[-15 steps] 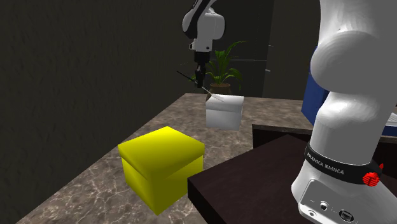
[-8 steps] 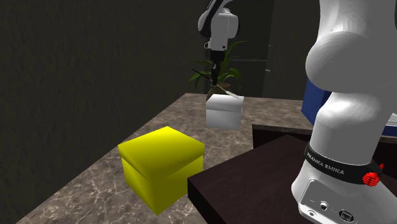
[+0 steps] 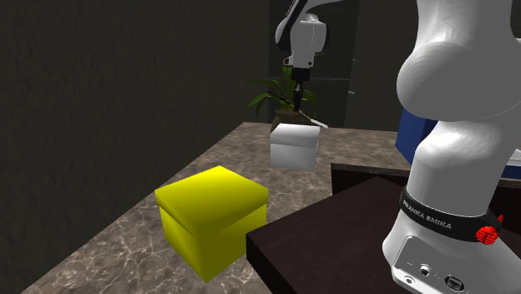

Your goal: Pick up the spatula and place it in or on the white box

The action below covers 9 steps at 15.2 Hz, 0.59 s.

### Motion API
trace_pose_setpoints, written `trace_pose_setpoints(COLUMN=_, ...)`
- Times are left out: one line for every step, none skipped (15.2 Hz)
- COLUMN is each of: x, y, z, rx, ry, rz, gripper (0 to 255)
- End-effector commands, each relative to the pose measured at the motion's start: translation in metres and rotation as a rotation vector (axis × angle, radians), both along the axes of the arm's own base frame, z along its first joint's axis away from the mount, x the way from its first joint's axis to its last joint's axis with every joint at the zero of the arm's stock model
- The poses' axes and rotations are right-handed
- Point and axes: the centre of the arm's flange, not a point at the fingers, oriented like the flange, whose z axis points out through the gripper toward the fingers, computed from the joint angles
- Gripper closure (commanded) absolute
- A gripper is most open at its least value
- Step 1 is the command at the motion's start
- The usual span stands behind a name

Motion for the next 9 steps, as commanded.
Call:
trace_pose_setpoints(x=-0.001, y=-0.001, z=-0.010, rx=0.000, ry=0.000, rz=0.001, gripper=255)
trace_pose_setpoints(x=-0.001, y=-0.001, z=-0.015, rx=0.000, ry=0.000, rz=0.001, gripper=255)
trace_pose_setpoints(x=-0.001, y=-0.001, z=-0.020, rx=0.000, ry=0.000, rz=0.001, gripper=255)
trace_pose_setpoints(x=-0.001, y=-0.001, z=-0.026, rx=0.000, ry=0.000, rz=0.001, gripper=255)
trace_pose_setpoints(x=-0.001, y=-0.001, z=-0.031, rx=0.000, ry=0.000, rz=0.001, gripper=255)
trace_pose_setpoints(x=-0.001, y=-0.001, z=-0.036, rx=0.000, ry=0.000, rz=0.001, gripper=255)
trace_pose_setpoints(x=-0.001, y=-0.001, z=-0.041, rx=0.000, ry=0.000, rz=0.001, gripper=255)
trace_pose_setpoints(x=-0.001, y=-0.001, z=-0.047, rx=0.000, ry=0.000, rz=0.001, gripper=255)
trace_pose_setpoints(x=-0.001, y=-0.001, z=-0.052, rx=0.000, ry=0.000, rz=0.001, gripper=255)
